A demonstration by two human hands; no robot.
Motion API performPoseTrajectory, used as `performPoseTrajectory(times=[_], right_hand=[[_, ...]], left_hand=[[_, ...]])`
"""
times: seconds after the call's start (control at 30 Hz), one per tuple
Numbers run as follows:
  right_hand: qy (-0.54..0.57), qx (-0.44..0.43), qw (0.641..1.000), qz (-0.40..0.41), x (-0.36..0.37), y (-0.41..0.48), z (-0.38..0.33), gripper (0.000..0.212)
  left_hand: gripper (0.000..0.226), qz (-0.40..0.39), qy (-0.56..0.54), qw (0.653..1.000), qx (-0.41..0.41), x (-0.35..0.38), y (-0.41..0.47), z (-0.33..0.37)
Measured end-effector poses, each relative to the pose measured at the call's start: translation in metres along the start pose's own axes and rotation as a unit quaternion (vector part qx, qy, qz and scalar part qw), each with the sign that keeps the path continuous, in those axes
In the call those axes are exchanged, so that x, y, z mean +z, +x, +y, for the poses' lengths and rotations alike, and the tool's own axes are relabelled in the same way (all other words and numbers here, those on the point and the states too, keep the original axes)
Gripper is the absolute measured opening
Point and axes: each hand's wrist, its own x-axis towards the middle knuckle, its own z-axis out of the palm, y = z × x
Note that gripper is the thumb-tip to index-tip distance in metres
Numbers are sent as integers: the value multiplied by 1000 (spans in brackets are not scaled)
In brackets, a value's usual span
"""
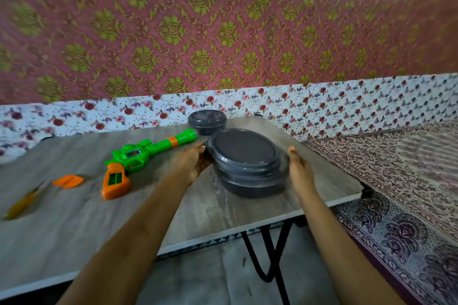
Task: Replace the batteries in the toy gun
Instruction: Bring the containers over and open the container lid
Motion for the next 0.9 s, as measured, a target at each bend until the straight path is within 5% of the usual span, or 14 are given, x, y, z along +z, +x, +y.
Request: performPoseTrajectory(times=[0.23, 0.7, 0.9], right_hand=[[-29, -2, 1000, -10, 5, 7, -4, 41], [81, 95, 990, -60, 5, 22, -1, 32], [45, 133, 983, -119, -6, 39, -11, 39]], left_hand=[[22, 18, 267, 963, 27, 0, 8, -2], [9, -17, 323, 942, -83, 16, 14, 9], [34, -19, 304, 948, -93, 10, 26, 4]])
